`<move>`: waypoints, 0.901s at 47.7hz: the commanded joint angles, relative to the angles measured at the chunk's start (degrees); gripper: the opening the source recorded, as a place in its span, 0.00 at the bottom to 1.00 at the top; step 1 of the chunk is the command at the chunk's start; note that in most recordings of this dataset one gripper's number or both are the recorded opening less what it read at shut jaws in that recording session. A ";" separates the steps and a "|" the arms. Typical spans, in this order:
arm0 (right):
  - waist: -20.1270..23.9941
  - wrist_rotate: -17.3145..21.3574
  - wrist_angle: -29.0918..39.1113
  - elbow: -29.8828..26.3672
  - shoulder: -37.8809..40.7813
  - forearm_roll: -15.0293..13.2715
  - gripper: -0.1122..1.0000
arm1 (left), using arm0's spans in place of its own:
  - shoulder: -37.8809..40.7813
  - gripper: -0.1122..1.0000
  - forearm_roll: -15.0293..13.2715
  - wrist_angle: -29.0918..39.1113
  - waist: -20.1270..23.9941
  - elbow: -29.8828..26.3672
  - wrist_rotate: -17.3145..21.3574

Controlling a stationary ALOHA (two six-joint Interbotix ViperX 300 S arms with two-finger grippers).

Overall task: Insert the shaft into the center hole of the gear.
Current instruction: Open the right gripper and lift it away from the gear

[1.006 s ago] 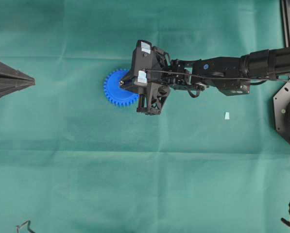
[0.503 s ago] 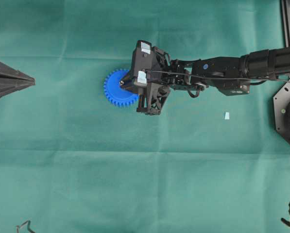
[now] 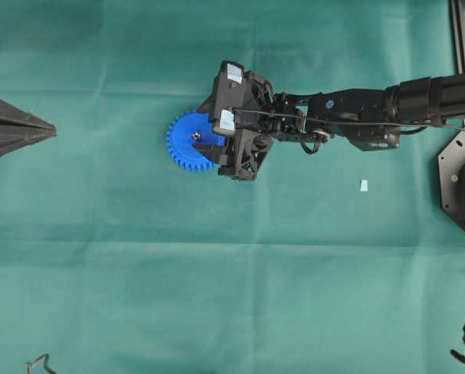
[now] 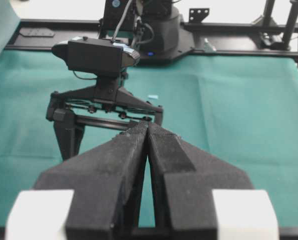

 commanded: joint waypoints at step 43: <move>0.35 -0.35 -0.35 8.26 -21.80 -1.05 0.92 | 0.18 0.10 0.09 -0.26 0.18 -1.58 0.00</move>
